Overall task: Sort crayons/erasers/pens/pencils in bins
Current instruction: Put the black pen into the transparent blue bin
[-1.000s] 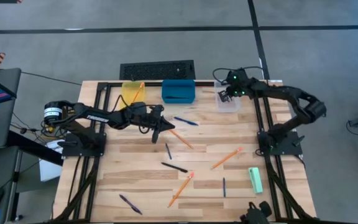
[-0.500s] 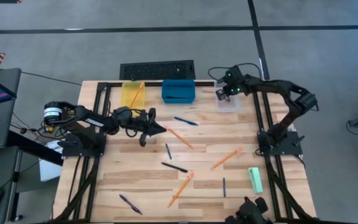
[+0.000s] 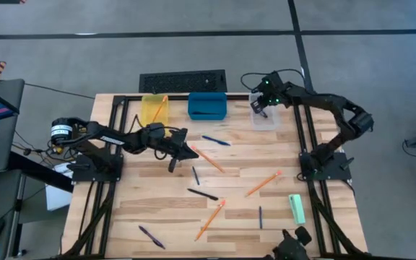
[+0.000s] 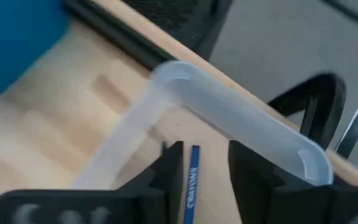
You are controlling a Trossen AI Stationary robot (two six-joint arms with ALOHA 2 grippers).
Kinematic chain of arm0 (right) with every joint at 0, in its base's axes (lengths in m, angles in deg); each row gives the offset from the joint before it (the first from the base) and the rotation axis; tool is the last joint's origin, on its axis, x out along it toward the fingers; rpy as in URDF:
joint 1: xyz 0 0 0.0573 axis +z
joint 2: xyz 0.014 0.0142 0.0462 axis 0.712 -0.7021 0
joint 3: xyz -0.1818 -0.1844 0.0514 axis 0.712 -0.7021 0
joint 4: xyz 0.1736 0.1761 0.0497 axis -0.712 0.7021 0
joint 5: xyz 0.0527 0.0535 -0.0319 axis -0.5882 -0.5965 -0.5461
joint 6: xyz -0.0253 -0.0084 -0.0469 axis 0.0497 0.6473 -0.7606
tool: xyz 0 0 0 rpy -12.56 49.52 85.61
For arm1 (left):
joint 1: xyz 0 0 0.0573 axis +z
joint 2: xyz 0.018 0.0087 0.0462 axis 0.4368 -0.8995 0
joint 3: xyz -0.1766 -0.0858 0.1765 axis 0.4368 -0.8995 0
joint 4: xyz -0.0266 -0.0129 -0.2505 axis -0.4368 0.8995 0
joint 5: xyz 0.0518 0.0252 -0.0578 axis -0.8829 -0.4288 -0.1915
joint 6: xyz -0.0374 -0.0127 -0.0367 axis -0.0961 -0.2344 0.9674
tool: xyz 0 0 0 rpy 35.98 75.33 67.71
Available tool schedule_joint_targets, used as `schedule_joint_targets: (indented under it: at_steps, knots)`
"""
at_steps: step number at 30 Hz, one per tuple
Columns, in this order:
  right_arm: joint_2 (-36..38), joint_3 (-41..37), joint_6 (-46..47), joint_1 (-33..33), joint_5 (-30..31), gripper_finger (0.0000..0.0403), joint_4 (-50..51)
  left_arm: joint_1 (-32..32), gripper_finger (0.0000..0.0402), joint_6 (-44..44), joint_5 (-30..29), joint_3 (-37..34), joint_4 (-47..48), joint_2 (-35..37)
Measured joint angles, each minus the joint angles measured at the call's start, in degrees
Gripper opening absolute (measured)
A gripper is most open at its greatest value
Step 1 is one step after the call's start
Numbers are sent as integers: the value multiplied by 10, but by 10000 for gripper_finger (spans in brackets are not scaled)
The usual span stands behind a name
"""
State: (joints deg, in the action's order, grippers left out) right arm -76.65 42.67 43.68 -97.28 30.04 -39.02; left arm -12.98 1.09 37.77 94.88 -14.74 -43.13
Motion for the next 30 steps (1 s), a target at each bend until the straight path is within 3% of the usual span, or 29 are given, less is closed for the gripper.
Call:
schedule_joint_targets:
  at_steps: [5,9,13,18,23,30]
  knots:
    - [80,-14,-28,42,25,52,11,-17,0,-67,-22,48,117,0]
    - [150,-77,-29,99,23,7,-87,-30,0,-130,-58,106,251,0]
    - [207,-155,-2,158,20,16,-221,-44,0,-180,-101,155,356,-4]
    - [251,-227,-2,215,20,7,-347,-72,0,-239,-109,190,460,-5]
    - [263,-242,-22,235,21,5,-380,-100,14,-244,-114,211,517,-17]
    - [267,-242,-29,235,22,5,-377,-166,74,-172,-120,266,598,-71]
